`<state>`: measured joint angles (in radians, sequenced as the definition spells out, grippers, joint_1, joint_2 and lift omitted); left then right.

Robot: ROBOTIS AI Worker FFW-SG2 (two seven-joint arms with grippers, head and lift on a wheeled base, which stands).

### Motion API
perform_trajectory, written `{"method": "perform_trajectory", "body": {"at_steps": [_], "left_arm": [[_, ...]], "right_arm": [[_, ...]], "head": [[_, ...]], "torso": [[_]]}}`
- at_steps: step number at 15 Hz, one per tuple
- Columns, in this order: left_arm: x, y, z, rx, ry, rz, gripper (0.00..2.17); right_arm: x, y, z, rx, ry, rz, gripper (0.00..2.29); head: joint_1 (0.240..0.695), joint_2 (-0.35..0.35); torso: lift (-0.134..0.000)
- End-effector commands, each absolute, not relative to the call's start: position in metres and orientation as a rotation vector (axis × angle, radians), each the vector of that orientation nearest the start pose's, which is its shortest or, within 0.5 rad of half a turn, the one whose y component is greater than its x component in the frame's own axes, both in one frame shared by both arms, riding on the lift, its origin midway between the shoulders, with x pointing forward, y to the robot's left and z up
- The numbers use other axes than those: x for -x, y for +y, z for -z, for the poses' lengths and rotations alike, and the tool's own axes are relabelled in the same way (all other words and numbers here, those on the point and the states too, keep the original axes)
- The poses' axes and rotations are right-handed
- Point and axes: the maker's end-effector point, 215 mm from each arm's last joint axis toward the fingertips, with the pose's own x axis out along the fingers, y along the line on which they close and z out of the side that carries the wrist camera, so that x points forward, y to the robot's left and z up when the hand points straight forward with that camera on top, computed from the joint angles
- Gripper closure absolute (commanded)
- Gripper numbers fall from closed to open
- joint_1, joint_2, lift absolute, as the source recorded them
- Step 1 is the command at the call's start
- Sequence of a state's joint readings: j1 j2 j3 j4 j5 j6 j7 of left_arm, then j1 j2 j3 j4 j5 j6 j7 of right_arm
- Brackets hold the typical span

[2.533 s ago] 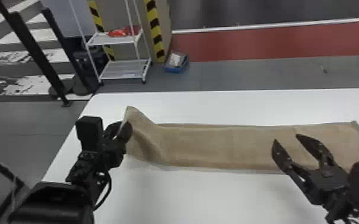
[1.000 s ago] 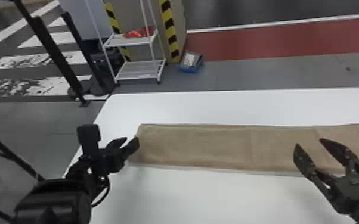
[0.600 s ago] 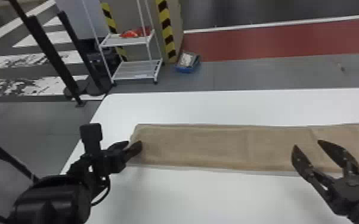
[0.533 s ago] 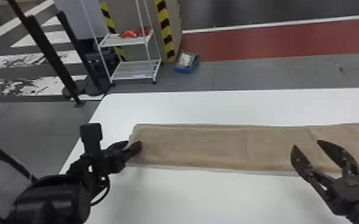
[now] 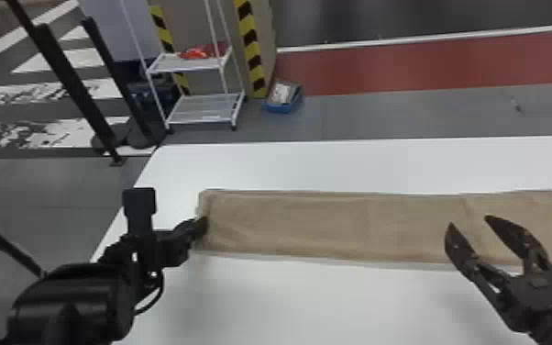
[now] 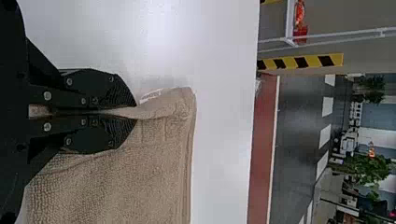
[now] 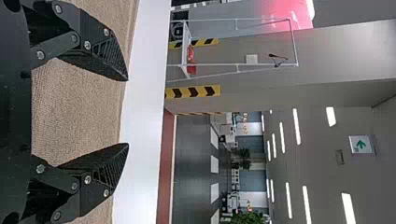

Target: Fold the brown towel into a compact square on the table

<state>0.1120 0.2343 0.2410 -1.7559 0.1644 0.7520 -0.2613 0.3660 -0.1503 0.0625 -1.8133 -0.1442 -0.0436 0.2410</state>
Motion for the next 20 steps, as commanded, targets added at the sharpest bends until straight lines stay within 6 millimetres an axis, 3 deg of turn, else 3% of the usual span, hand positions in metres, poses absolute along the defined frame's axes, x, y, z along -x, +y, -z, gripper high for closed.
{"method": "perform_trajectory", "body": {"at_steps": [1, 5, 9, 12, 13, 14, 15, 17, 18, 19, 20], "left_arm": [[-0.502, 0.368, 0.467, 0.058, 0.606, 0.033, 1.61], [-0.512, 0.347, 0.43, 0.056, 0.534, 0.052, 1.61], [-0.526, 0.288, 0.391, 0.039, 0.495, 0.109, 1.61], [-0.528, 0.218, 0.377, 0.02, 0.538, 0.179, 1.61], [-0.531, 0.188, 0.371, 0.019, 0.532, 0.211, 1.61], [-0.536, 0.158, 0.364, 0.025, 0.52, 0.241, 1.61], [-0.537, 0.118, 0.366, 0.039, 0.528, 0.283, 1.61], [-0.538, 0.059, 0.376, 0.053, 0.553, 0.329, 1.61], [-0.54, 0.037, 0.384, 0.037, 0.561, 0.347, 1.61], [-0.543, 0.024, 0.393, 0.01, 0.566, 0.352, 1.61], [-0.546, 0.013, 0.397, -0.009, 0.559, 0.36, 1.61]], "right_arm": [[-0.467, -0.17, 0.391, -0.034, 0.088, -0.337, 0.46], [-0.465, -0.171, 0.393, -0.034, 0.088, -0.339, 0.46], [-0.462, -0.178, 0.391, -0.045, 0.068, -0.331, 0.46], [-0.459, -0.191, 0.389, -0.048, 0.055, -0.311, 0.46], [-0.458, -0.197, 0.388, -0.049, 0.049, -0.31, 0.46], [-0.457, -0.201, 0.387, -0.058, 0.043, -0.305, 0.46], [-0.456, -0.206, 0.388, -0.057, 0.034, -0.299, 0.46], [-0.455, -0.21, 0.391, -0.056, 0.033, -0.292, 0.46], [-0.456, -0.215, 0.39, -0.052, 0.029, -0.284, 0.46], [-0.456, -0.223, 0.388, -0.047, 0.024, -0.27, 0.46], [-0.457, -0.234, 0.386, -0.055, 0.021, -0.251, 0.46]], "head": [[0.695, 0.229], [0.695, 0.223], [0.695, 0.185], [0.695, 0.107], [0.695, 0.107], [0.695, 0.052], [0.695, 0.02], [0.695, -0.041], [0.695, -0.079], [0.695, -0.148], [0.695, -0.174]], "torso": [[-0.123], [-0.123], [-0.123], [-0.123], [-0.123], [-0.123], [-0.123], [-0.123], [-0.123], [-0.123], [-0.123]]}}
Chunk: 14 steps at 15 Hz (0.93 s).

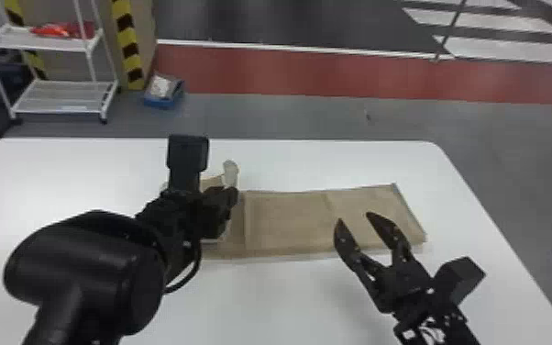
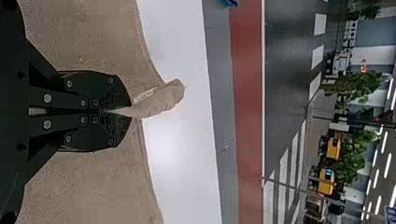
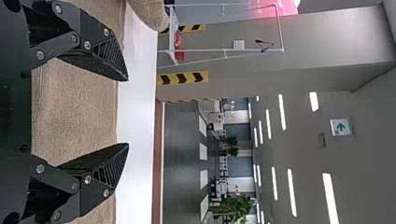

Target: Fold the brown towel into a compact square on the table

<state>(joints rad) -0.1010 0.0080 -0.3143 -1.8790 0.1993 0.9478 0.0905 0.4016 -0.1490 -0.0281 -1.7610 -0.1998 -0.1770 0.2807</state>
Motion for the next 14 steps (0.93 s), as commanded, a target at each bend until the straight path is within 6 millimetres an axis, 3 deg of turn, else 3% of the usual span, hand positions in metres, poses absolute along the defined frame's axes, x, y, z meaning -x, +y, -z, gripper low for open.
{"method": "perform_trajectory", "body": {"at_steps": [1, 3, 4, 6, 7, 9, 11, 12, 14], "left_arm": [[-0.545, 0.006, 0.403, -0.023, 0.565, 0.367, 1.61], [-0.54, -0.002, 0.411, -0.033, 0.579, 0.379, 1.61], [-0.538, -0.005, 0.413, -0.038, 0.58, 0.385, 1.5], [-0.541, -0.013, 0.404, -0.013, 0.54, 0.401, 0.0], [-0.538, -0.011, 0.408, -0.006, 0.544, 0.398, 0.0], [-0.536, -0.007, 0.395, 0.022, 0.502, 0.388, 0.04], [-0.531, 0.012, 0.39, 0.035, 0.478, 0.349, 0.05], [-0.534, 0.03, 0.382, 0.042, 0.435, 0.313, 0.06], [-0.544, 0.097, 0.37, 0.012, 0.295, 0.21, 0.06]], "right_arm": [[-0.455, -0.249, 0.386, -0.063, 0.02, -0.227, 0.46], [-0.455, -0.27, 0.385, -0.076, 0.017, -0.188, 0.46], [-0.454, -0.276, 0.385, -0.079, 0.019, -0.179, 0.46], [-0.455, -0.278, 0.385, -0.083, 0.019, -0.175, 0.46], [-0.456, -0.277, 0.385, -0.082, 0.02, -0.177, 0.45], [-0.458, -0.27, 0.384, -0.089, 0.02, -0.187, 0.45], [-0.46, -0.259, 0.384, -0.097, 0.031, -0.199, 0.45], [-0.461, -0.253, 0.386, -0.097, 0.043, -0.204, 0.45], [-0.466, -0.236, 0.39, -0.111, 0.071, -0.223, 0.45]], "head": [[0.695, -0.195], [0.695, -0.235], [0.695, -0.252], [0.695, -0.293], [0.695, -0.301], [0.695, -0.308], [0.695, -0.299], [0.695, -0.29], [0.695, -0.262]], "torso": [[-0.123], [-0.123], [-0.123], [-0.123], [-0.123], [-0.123], [-0.123], [-0.123], [-0.123]]}}
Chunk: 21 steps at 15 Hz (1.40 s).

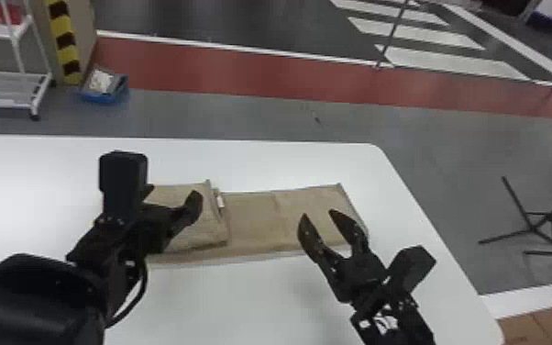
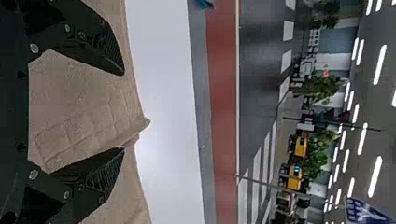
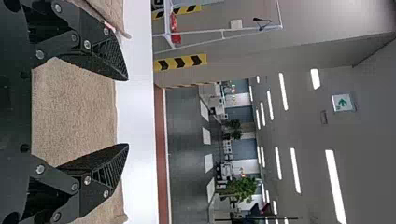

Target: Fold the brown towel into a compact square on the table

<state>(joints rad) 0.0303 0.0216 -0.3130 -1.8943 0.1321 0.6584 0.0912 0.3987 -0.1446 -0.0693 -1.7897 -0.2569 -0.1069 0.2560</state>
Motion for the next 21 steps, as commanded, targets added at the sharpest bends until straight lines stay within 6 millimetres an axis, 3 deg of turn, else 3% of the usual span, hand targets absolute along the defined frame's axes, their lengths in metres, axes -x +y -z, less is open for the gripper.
{"method": "perform_trajectory", "body": {"at_steps": [1, 4, 6, 7, 9, 12, 20, 21], "left_arm": [[-0.542, 0.129, 0.371, 0.014, 0.264, 0.163, 0.06], [-0.524, 0.218, 0.366, 0.032, 0.157, 0.045, 0.06], [-0.512, 0.246, 0.366, 0.049, 0.119, 0.018, 0.06], [-0.509, 0.248, 0.368, 0.051, 0.107, 0.026, 0.06], [-0.506, 0.25, 0.375, 0.05, 0.105, 0.028, 0.06], [-0.504, 0.25, 0.384, 0.051, 0.119, 0.043, 0.06], [-0.5, 0.262, 0.386, 0.086, 0.103, 0.041, 0.06], [-0.499, 0.262, 0.387, 0.088, 0.105, 0.043, 0.06]], "right_arm": [[-0.469, -0.227, 0.392, -0.118, 0.085, -0.231, 0.45], [-0.503, -0.193, 0.396, -0.123, 0.144, -0.253, 0.45], [-0.519, -0.149, 0.401, -0.058, 0.179, -0.292, 0.45], [-0.526, -0.132, 0.409, -0.049, 0.215, -0.294, 0.45], [-0.536, -0.108, 0.426, -0.049, 0.286, -0.307, 0.45], [-0.54, -0.095, 0.455, -0.048, 0.38, -0.292, 0.45], [-0.546, -0.084, 0.455, -0.037, 0.388, -0.294, 0.48], [-0.548, -0.081, 0.453, -0.032, 0.387, -0.3, 0.68]], "head": [[0.695, -0.242], [0.695, -0.094], [0.695, -0.023], [0.695, 0.042], [0.695, 0.098], [0.695, 0.142], [0.695, 0.177], [0.695, 0.18]], "torso": [[-0.123], [-0.123], [-0.123], [-0.123], [-0.123], [-0.123], [-0.123], [-0.123]]}}
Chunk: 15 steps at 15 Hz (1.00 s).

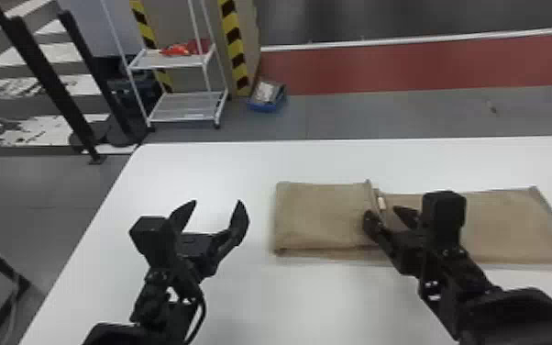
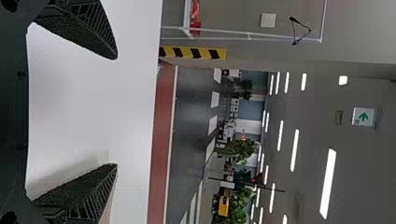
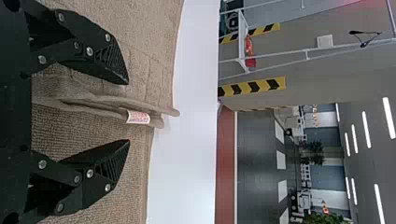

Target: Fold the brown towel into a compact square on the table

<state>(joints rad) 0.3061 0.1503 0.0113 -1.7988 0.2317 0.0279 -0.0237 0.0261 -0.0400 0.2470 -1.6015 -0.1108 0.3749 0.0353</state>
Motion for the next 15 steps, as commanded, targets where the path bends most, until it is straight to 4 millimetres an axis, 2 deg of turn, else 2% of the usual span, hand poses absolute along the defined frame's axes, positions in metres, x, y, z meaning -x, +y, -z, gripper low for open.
{"method": "perform_trajectory", "body": {"at_steps": [1, 3, 4, 5, 8, 10, 13, 15], "left_arm": [[-0.498, 0.263, 0.389, 0.094, 0.108, 0.042, 0.06], [-0.496, 0.265, 0.39, 0.093, 0.109, 0.039, 0.06], [-0.496, 0.266, 0.39, 0.093, 0.108, 0.038, 0.06], [-0.496, 0.265, 0.389, 0.093, 0.107, 0.038, 0.06], [-0.496, 0.265, 0.386, 0.093, 0.103, 0.038, 0.06], [-0.496, 0.265, 0.386, 0.093, 0.104, 0.039, 0.06], [-0.495, 0.265, 0.385, 0.091, 0.101, 0.038, 0.06], [-0.497, 0.269, 0.379, 0.084, 0.093, 0.031, 0.06]], "right_arm": [[-0.548, -0.08, 0.455, -0.027, 0.396, -0.301, 0.77], [-0.548, -0.081, 0.459, -0.025, 0.409, -0.302, 0.85], [-0.548, -0.08, 0.459, -0.029, 0.409, -0.303, 1.19], [-0.548, -0.08, 0.459, -0.03, 0.411, -0.304, 1.36], [-0.545, -0.076, 0.456, -0.046, 0.408, -0.316, 1.36], [-0.542, -0.071, 0.432, -0.068, 0.352, -0.33, 1.36], [-0.53, -0.069, 0.38, -0.096, 0.257, -0.343, 1.36], [-0.52, -0.091, 0.34, -0.133, 0.194, -0.322, 1.36]], "head": [[0.695, 0.183], [0.695, 0.188], [0.695, 0.19], [0.695, 0.191], [0.695, 0.194], [0.695, 0.196], [0.695, 0.205], [0.695, 0.208]], "torso": [[-0.123], [-0.123], [-0.123], [-0.123], [-0.123], [-0.123], [-0.123], [-0.123]]}}
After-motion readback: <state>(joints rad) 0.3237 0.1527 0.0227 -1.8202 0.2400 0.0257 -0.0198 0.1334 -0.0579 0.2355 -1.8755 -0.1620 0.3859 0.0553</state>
